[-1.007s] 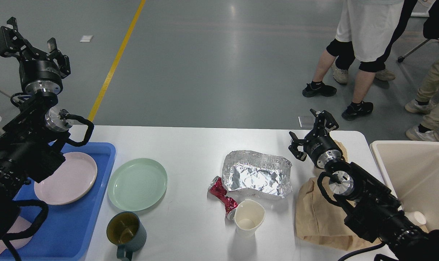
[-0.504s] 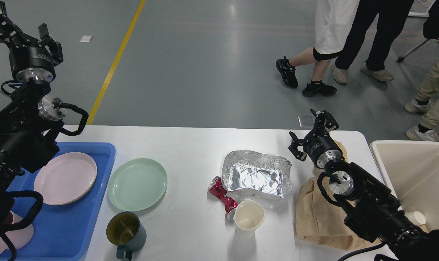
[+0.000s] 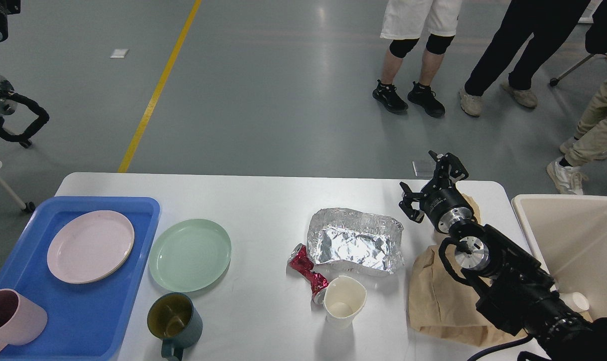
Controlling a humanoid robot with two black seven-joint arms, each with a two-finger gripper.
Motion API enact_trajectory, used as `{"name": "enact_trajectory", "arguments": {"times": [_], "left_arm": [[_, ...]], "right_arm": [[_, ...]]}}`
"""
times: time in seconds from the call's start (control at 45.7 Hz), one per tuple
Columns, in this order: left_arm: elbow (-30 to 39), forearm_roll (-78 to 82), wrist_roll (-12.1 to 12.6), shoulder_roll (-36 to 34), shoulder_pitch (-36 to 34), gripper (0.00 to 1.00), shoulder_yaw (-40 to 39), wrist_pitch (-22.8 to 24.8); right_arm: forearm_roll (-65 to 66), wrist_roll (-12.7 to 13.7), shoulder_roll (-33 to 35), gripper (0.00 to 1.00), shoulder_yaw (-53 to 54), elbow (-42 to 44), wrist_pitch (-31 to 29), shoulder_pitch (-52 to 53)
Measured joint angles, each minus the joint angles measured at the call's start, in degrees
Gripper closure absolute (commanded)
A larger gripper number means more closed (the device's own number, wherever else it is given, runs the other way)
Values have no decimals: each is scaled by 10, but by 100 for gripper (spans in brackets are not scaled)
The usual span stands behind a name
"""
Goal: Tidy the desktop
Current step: 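Swing the left gripper over toward the teal mug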
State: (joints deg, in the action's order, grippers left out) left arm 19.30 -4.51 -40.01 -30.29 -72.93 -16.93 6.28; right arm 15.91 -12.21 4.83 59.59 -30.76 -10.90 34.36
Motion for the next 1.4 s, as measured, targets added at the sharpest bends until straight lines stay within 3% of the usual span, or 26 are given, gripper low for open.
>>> {"name": "enact_trajectory", "arguments": {"times": [0.569, 0.788, 1.051, 1.182, 1.27, 1.401], "left_arm": [[11, 34, -1, -34, -103, 4, 339, 18], [79, 80, 0, -47, -185, 4, 522, 100], [94, 112, 0, -32, -203, 4, 656, 167], [109, 118, 1, -21, -229, 4, 737, 232], [150, 118, 7, -9, -263, 4, 809, 294], [202, 118, 13, 3, -286, 4, 859, 342]], "right_arm": [[0, 0, 0, 0, 0, 0, 0, 0], [0, 0, 0, 0, 0, 0, 0, 0], [0, 0, 0, 0, 0, 0, 0, 0], [0, 0, 0, 0, 0, 0, 0, 0], [0, 0, 0, 0, 0, 0, 0, 0], [0, 0, 0, 0, 0, 0, 0, 0]]}}
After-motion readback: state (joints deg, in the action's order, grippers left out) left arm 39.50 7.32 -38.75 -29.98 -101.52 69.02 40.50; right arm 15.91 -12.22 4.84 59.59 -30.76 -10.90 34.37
